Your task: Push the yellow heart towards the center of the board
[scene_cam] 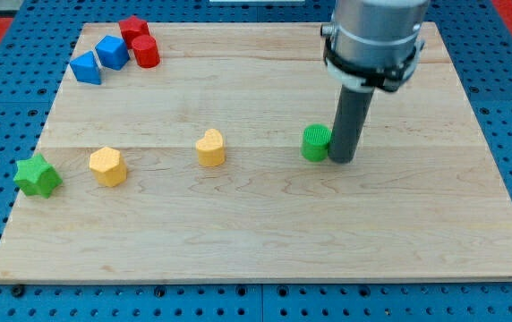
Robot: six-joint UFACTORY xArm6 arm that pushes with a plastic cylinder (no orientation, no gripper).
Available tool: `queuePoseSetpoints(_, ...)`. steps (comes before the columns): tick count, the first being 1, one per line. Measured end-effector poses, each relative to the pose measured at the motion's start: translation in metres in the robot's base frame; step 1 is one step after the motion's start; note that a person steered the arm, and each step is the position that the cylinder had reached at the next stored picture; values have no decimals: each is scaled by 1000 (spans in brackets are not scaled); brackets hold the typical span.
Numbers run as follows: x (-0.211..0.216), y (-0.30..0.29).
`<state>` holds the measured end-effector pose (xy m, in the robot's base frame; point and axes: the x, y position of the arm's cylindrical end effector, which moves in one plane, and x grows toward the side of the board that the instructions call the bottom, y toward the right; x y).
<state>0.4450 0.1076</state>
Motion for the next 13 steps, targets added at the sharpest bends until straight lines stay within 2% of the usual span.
queuePoseSetpoints(2,-53,-15)
queuePoseSetpoints(3,0,-30)
queuePoseSetpoints(4,10,-32)
queuePoseSetpoints(5,-50,-47)
queuePoseSetpoints(6,-54,-138)
queuePoseSetpoints(7,-24,-170)
queuePoseSetpoints(8,25,-159)
queuePoseSetpoints(9,8,-159)
queuePoseSetpoints(10,0,-123)
queuePoseSetpoints(11,52,-101)
queuePoseSetpoints(12,121,-102)
queuePoseSetpoints(13,100,-176)
